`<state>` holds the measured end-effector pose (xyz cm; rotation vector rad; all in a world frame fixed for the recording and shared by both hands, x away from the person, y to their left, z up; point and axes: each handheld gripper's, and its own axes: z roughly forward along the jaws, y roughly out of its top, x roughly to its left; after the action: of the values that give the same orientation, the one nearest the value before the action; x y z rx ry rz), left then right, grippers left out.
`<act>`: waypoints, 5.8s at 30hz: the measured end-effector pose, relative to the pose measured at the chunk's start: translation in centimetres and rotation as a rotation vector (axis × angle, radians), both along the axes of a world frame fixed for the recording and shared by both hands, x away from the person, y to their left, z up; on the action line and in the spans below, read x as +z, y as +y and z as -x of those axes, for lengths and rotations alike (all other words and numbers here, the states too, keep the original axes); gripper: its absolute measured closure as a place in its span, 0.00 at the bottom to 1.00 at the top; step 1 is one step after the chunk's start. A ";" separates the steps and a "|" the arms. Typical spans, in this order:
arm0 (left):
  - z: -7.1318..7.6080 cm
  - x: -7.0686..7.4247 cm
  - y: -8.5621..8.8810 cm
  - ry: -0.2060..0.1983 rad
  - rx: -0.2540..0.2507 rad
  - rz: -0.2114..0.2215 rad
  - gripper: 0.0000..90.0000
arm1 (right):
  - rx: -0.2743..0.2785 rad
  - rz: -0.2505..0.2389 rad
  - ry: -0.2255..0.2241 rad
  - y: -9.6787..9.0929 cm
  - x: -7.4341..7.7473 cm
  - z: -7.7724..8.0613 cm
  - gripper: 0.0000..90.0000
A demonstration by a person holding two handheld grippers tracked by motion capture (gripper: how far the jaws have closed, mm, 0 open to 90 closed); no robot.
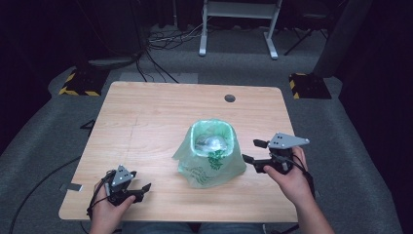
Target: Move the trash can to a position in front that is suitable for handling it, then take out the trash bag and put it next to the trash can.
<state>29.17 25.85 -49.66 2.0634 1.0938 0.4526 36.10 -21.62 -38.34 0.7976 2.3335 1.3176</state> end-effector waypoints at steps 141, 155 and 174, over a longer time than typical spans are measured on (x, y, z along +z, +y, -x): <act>2.4 11.5 -6.1 -0.271 -0.303 0.055 1.00 | 0.121 -0.001 -0.204 2.3 -1.0 8.8 1.00; -0.1 13.3 -5.4 -0.280 -0.244 0.080 1.00 | 0.082 -0.053 -0.245 2.0 2.0 6.4 1.00; -3.7 10.6 -3.9 -0.159 -0.138 0.018 1.00 | -0.034 0.029 -0.162 1.8 1.0 0.6 1.00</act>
<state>32.84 21.91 -39.09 2.0341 0.8532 0.5251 35.54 -19.84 -37.37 0.6913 2.1982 1.2819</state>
